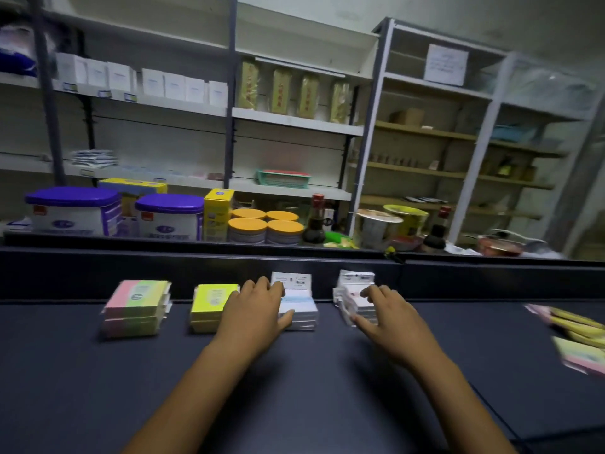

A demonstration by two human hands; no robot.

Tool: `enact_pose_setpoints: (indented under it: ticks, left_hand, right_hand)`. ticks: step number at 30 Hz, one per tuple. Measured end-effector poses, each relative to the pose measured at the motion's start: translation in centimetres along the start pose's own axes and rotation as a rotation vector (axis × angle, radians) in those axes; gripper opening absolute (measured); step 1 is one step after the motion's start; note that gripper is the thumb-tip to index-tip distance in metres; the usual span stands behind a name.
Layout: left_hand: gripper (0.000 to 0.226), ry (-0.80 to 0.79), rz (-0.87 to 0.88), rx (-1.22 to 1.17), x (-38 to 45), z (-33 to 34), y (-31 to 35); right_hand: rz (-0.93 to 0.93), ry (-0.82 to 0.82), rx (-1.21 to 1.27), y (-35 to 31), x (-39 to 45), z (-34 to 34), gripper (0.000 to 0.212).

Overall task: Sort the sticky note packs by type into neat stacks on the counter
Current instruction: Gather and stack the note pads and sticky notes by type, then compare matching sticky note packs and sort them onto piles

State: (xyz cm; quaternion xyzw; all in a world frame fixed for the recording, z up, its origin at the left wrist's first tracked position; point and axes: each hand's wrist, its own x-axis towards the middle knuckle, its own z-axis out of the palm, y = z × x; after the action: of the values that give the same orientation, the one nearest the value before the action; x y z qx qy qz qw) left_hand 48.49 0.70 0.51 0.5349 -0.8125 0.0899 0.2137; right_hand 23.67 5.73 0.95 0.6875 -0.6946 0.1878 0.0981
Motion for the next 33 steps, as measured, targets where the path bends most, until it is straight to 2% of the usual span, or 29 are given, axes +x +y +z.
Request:
enact_pose_setpoints:
  ticks: [6, 19, 25, 33]
  left_hand:
    - [0.042, -0.043, 0.127, -0.095, 0.4, -0.8, 10.1]
    - [0.043, -0.12, 0.283, -0.218, -2.3, 0.0, 32.0]
    - [0.041, -0.124, 0.339, -0.263, -3.1, 0.6, 38.7]
    - [0.04, -0.103, 0.362, -0.321, -0.5, 2.6, 43.3]
  right_hand:
    - [0.138, -0.114, -0.017, 8.7, -5.5, -4.1, 0.055]
    - [0.284, -0.106, -0.08, 25.6, -17.7, -12.3, 0.055]
    - [0.311, -0.088, -0.102, 30.6, -21.0, -14.1, 0.053]
    - [0.349, -0.043, -0.094, 35.6, -20.7, -14.2, 0.057]
